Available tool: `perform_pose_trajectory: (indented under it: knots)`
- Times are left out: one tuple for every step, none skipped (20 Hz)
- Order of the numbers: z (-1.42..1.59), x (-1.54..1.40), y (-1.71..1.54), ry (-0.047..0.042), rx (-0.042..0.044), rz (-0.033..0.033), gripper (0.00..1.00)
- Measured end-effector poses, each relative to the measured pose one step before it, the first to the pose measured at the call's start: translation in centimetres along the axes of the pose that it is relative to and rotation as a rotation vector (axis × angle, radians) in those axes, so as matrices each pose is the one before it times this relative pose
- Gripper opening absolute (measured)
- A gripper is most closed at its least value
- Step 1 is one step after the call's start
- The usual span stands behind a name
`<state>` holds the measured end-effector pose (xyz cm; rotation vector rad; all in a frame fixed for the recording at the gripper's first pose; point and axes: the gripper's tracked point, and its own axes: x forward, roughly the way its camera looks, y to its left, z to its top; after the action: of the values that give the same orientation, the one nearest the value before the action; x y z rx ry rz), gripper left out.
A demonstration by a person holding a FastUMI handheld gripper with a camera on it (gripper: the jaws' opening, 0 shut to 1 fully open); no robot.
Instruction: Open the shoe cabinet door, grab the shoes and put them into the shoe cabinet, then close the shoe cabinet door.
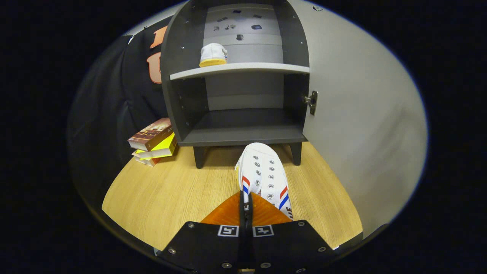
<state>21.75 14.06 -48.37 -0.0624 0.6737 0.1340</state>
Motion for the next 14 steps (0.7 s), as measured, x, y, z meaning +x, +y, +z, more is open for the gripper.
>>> perform_pose_trajectory:
  knots:
    - [1.014, -0.967, 0.134, -0.01144, -0.01771, -0.00203, 0.0]
    - [1.178, -0.967, 0.096, -0.01229, -0.01475, 0.00003, 0.0]
    - [1.209, -1.001, 0.221, -0.01412, -0.00783, 0.00238, 0.0]
    - [1.283, -0.896, 0.17, -0.01485, -0.00358, 0.00895, 0.0]
    - [1.122, -0.918, 0.244, -0.01251, -0.00678, 0.00911, 0.0]
    - [1.122, -1.057, 0.11, -0.00645, -0.0024, 0.00342, 0.0]
    - [1.272, -0.923, 0.166, -0.00736, -0.00358, 0.00161, 0.0]
    - [1.434, -0.851, 0.041, -0.01625, -0.01114, -0.0028, 0.0]
    - [1.35, -0.743, -0.031, -0.01626, -0.01933, -0.00942, 0.0]
    - [1.47, -0.49, -0.108, -0.01556, -0.02177, -0.01214, 0.0]
    - [1.399, -0.438, -0.053, -0.01502, -0.01716, -0.01091, 0.0]
    - [1.444, -0.249, -0.099, -0.00875, -0.0099, -0.00634, 0.0]
    - [1.557, -0.106, 0.033, -0.00927, 0.00246, -0.00104, 0.0]
    - [1.475, -0.008, -0.057, -0.00727, 0.00513, 0.0001, 0.0]
